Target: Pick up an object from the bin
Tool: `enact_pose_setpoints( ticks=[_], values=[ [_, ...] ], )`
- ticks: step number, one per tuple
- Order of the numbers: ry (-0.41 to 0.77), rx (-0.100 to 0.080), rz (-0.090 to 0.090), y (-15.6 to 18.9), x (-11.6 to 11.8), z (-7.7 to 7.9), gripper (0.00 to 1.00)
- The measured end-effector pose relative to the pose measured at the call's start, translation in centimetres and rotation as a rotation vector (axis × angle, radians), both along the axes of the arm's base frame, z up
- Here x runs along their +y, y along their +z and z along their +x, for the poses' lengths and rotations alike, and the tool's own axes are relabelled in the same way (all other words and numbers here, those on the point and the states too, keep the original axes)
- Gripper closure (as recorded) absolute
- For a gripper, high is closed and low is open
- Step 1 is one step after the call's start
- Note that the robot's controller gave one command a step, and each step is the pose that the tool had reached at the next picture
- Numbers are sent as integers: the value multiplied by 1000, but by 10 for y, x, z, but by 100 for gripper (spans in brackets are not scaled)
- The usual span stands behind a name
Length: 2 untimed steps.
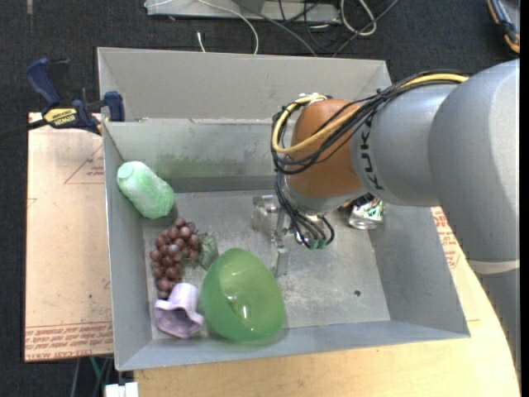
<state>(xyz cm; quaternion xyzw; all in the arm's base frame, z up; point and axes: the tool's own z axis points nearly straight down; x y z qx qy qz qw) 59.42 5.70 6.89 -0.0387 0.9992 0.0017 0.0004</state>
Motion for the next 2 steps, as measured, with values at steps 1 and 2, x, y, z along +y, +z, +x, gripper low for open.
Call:
enact_pose_setpoints(
  ticks=[1, 2],
  values=[
    [50, -12, -4, 1, 15, 1, 0],
    [31, -10, -1, 96, 30, -14, 0]
  ],
)
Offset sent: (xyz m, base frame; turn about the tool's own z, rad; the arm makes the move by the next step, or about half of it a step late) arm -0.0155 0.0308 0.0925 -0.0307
